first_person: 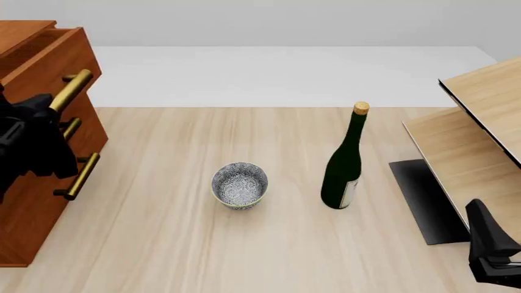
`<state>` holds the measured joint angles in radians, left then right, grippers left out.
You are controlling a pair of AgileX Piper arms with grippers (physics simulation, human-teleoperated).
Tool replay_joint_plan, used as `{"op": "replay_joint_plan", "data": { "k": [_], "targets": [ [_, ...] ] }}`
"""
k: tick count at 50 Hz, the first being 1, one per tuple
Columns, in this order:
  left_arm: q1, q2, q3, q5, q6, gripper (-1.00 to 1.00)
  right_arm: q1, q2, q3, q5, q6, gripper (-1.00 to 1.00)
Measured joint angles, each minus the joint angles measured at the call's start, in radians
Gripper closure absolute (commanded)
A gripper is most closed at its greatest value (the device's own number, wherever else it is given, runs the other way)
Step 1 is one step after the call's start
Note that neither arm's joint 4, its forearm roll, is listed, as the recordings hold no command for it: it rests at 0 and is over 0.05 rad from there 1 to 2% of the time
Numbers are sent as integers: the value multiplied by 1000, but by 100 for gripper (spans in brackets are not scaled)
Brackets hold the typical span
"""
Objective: Close the bottom drawer of the cabinet and open the top drawer.
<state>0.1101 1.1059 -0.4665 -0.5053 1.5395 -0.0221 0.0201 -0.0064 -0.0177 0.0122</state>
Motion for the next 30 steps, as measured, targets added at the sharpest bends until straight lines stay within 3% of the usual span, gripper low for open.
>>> {"op": "replay_joint_plan", "data": {
  "k": [24,25,30],
  "targets": [
    [-8,-2,2,0,6,100,1,6,1,-6,2,-100],
    [-9,-3,2,1,6,-100,1,6,1,-6,2,-100],
    [-8,-20,8,-2,9,-100,1,7,1,-7,2,-100]
  ]
}}
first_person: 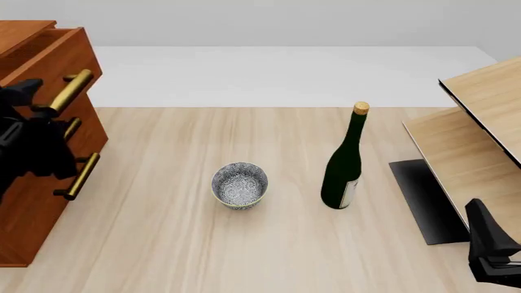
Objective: Close the bottom drawer of the cabinet and open the top drawer.
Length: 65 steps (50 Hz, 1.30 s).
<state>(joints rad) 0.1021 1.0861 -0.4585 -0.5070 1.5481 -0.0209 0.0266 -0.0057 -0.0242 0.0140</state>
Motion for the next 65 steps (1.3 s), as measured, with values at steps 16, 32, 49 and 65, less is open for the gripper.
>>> {"op": "replay_joint_plan", "data": {
  "k": [16,32,49,65],
  "targets": [
    [1,-21,8,-4,2,-100,0,0,0,0,0,-100],
    [-7,-30,13,1,-5,-100,0,-1,0,1,0,-100],
    [-32,-64,27,26,-18,-100,-1,-5,-1,4,-1,-100],
    [-64,-103,35,60,-30,-100,-2,-6,0,3,-5,-100]
  ]
}}
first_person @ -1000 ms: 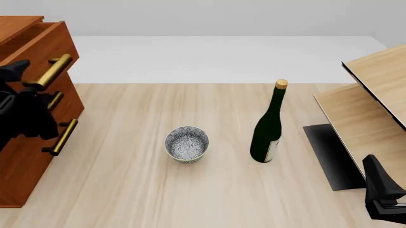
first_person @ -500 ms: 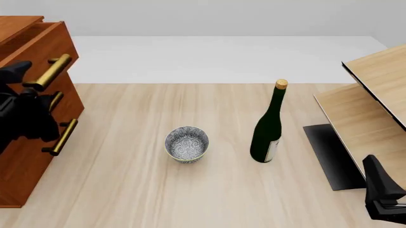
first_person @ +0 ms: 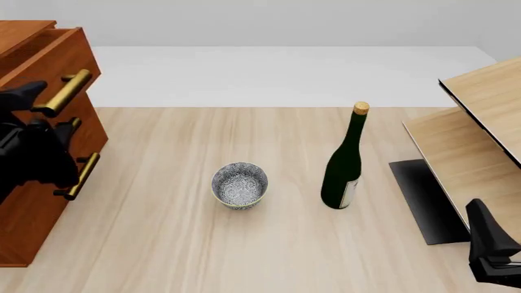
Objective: Close the bottom drawer of the cabinet and open the top drawer.
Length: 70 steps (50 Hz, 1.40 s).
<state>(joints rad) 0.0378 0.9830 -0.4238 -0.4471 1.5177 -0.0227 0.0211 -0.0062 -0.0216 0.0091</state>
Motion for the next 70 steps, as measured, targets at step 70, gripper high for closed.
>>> {"op": "replay_joint_plan", "data": {
  "k": [70],
  "targets": [
    [-92,-17,-810,864,-620,-100,-3,-20,-5,10,-3,-100]
  ]
}}
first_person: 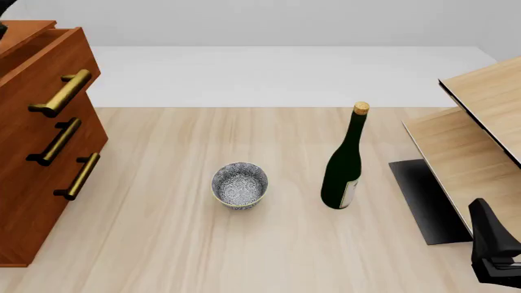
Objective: Close the bottom drawer of the cabinet and open the top drawer.
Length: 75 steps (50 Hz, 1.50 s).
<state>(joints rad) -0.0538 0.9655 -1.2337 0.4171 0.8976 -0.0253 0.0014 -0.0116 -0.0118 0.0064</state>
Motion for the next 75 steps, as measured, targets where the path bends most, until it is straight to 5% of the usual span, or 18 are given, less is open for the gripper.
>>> {"op": "replay_joint_plan", "data": {
  "k": [19,33,58,75],
  "targets": [
    [-13,163,-301,350,-391,-100,-6,0,1,-2,-5,-100],
    [-13,221,-375,515,-636,-100,-5,-1,2,-4,-10,-100],
    [51,177,-260,520,-796,-100,0,-1,3,-9,-24,-100],
    [94,149,-145,459,-818,-100,3,-1,3,-9,-27,-100]
  ]
}}
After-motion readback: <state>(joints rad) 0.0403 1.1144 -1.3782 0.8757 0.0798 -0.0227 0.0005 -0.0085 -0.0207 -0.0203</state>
